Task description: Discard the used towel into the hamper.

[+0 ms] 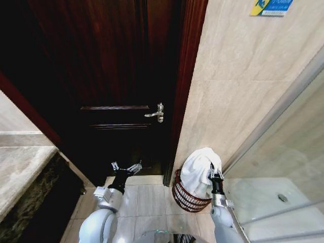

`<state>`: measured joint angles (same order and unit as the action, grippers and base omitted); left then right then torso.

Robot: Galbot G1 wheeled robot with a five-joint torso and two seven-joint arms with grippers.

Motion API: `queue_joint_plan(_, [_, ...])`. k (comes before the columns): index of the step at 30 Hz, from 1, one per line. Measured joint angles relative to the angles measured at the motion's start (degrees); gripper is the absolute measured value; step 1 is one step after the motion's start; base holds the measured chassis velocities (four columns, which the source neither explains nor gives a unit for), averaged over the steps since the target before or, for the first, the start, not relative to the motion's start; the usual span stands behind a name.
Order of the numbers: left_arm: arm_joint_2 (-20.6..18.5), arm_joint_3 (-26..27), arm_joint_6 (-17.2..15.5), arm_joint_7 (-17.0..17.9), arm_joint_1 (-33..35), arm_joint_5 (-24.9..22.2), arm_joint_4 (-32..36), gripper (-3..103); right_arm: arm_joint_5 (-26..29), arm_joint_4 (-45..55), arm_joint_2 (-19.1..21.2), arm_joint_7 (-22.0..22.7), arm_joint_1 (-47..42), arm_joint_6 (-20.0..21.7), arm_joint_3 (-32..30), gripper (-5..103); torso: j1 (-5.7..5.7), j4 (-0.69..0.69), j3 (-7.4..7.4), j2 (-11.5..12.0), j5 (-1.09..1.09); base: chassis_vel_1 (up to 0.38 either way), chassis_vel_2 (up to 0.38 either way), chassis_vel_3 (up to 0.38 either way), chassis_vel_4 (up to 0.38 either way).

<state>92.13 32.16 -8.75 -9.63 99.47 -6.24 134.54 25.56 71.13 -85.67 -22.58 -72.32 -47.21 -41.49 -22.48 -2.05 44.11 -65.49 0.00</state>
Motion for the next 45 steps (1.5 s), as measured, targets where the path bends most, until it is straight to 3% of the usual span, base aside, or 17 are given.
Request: queue_joint_plan(45, [0.0, 0.0, 0.0, 0.0, 0.0, 0.0, 0.0, 100, 0.8, -12.3, 1.2, -1.7, 2.4, 0.1, 0.9, 13, 0.00, 0.00, 0.00, 0.0, 0.00, 0.000, 0.000, 0.000, 0.000])
